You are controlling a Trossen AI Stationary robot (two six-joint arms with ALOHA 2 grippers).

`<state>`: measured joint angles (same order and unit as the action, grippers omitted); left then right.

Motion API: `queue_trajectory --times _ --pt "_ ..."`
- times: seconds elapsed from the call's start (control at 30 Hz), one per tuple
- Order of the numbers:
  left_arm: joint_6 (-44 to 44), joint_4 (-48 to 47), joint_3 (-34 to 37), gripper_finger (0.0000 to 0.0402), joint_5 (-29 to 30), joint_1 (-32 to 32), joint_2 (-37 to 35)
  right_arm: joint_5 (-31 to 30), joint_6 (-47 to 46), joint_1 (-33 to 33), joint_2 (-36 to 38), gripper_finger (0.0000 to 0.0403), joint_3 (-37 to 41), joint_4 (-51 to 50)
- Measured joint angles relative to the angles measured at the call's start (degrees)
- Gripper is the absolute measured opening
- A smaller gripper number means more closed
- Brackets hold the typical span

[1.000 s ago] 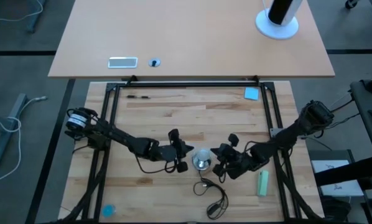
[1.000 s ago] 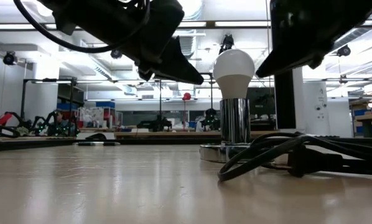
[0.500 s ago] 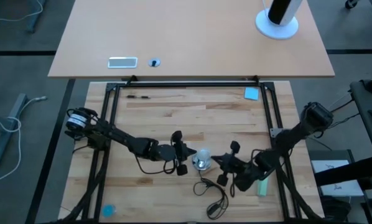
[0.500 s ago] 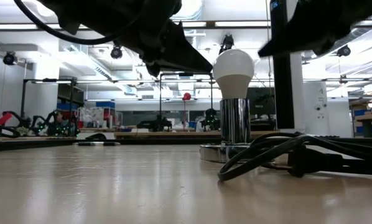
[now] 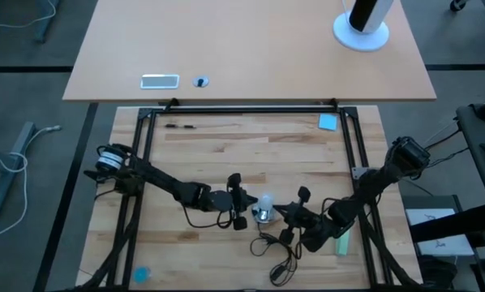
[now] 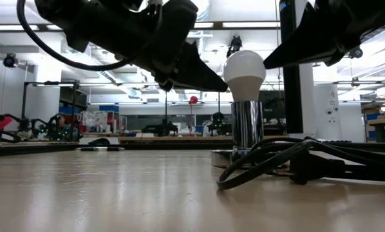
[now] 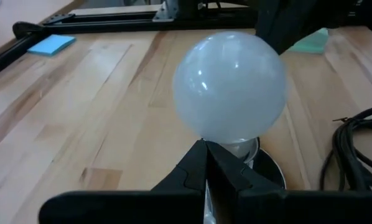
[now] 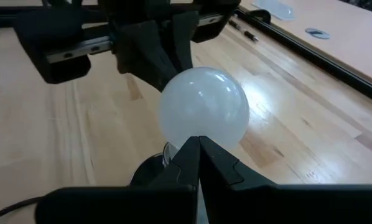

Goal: Screw lightbulb
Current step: Remove the lightbulb from the lamp

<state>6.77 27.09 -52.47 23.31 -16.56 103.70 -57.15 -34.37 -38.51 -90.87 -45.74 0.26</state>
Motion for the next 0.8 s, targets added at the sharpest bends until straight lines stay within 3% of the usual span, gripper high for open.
queue_trajectory --times 0.57,0.8 --pt "-1.33 -1.59 -0.33 0.0000 -0.80 -0.57 -0.33 -1.52 -3.03 1.89 0.00 0.0000 1.09 -2.83" --pt "0.23 -2.89 -0.39 0.0000 1.62 -0.55 -0.37 -0.30 -3.53 1.37 0.07 0.0000 1.09 -1.83"
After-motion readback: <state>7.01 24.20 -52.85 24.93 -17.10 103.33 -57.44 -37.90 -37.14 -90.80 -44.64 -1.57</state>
